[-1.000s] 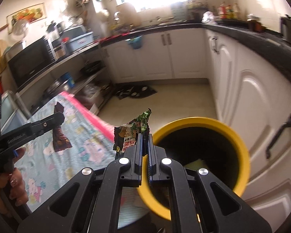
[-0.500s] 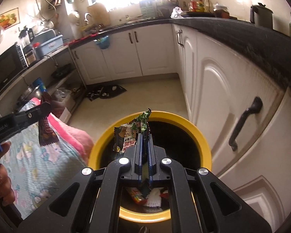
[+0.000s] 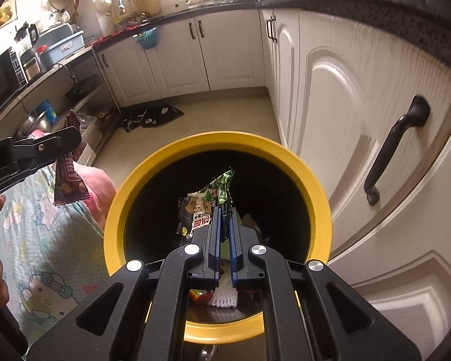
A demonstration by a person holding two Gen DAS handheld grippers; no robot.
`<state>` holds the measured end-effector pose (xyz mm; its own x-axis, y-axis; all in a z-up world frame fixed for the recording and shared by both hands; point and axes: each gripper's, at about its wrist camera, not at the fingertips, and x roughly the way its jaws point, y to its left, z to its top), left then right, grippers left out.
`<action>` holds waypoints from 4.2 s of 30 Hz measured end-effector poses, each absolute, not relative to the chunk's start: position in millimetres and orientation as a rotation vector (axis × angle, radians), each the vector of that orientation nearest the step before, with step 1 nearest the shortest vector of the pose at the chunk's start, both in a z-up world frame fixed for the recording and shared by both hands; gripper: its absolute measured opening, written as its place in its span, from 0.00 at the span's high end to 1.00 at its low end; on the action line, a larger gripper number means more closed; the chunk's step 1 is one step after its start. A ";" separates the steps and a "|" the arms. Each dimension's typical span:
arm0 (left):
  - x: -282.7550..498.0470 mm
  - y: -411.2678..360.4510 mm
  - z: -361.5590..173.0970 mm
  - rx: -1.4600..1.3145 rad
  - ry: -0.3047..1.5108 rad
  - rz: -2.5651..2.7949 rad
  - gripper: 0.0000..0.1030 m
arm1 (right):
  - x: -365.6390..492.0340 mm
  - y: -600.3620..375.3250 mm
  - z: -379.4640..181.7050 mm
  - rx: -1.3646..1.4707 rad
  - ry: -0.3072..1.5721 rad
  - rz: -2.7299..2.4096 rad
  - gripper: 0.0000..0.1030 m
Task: Collect trash
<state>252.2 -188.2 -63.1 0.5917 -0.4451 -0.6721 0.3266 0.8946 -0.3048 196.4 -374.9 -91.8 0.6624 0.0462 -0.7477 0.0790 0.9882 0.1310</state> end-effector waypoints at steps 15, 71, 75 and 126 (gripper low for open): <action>254.5 -173.9 -68.1 -0.164 0.831 -0.407 0.49 | 194.8 -379.3 -98.0 0.180 0.849 -0.047 0.47; 55.9 -16.1 -14.5 -0.086 0.465 -0.079 0.10 | 28.4 -234.4 -5.0 0.002 0.297 0.126 0.06; 49.3 -14.3 -16.7 -0.092 0.437 -0.068 0.10 | 17.0 -236.8 -7.3 -0.023 0.221 0.108 0.06; 42.6 -23.7 -24.3 -0.074 0.399 -0.030 0.10 | 12.9 -247.5 -30.0 0.000 0.202 0.041 0.06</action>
